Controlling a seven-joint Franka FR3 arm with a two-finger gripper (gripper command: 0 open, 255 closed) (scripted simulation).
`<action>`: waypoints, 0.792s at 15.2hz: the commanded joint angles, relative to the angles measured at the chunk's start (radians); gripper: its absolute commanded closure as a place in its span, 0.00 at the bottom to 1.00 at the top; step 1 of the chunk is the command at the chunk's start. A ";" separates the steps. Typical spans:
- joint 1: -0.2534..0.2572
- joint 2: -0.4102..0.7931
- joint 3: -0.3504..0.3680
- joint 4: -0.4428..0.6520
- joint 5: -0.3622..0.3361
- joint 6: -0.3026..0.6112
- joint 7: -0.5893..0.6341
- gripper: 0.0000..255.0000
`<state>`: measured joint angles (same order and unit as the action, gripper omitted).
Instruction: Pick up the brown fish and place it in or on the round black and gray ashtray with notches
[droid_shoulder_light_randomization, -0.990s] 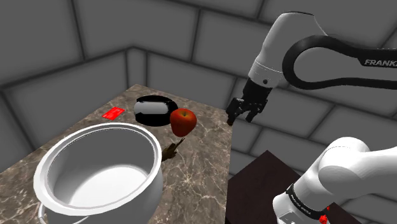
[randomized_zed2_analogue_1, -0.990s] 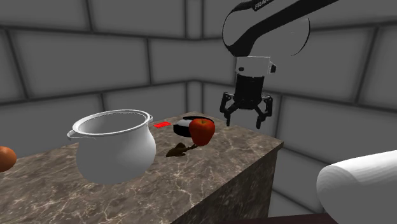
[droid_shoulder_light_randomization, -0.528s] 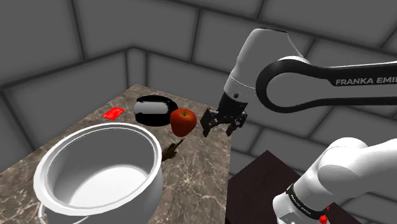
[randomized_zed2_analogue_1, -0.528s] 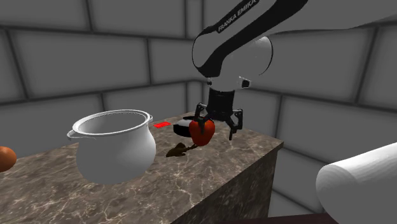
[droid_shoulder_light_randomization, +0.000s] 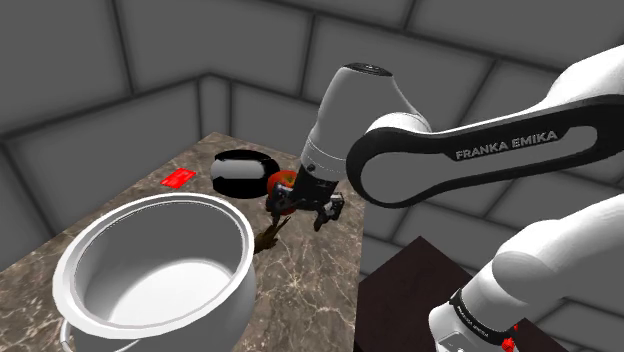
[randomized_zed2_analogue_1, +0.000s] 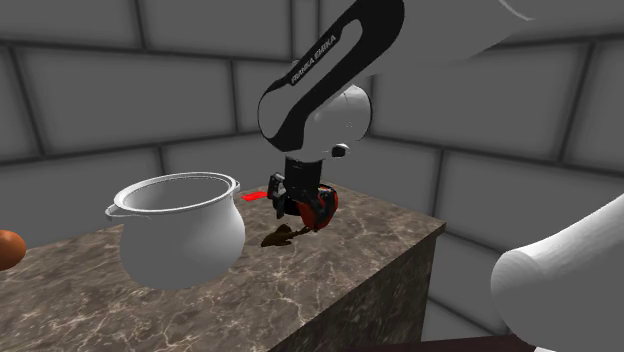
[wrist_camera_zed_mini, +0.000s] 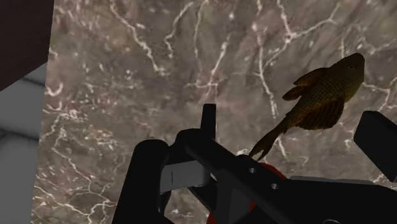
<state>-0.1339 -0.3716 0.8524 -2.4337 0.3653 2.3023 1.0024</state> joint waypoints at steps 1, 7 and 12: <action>-0.065 0.093 0.091 0.053 -0.065 0.055 0.122 0.00; -0.178 0.273 0.232 0.102 -0.266 0.153 0.333 0.00; -0.204 0.381 0.260 0.093 -0.420 0.214 0.443 0.00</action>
<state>-0.3360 -0.0043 1.1117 -2.3370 -0.0329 2.5063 1.4312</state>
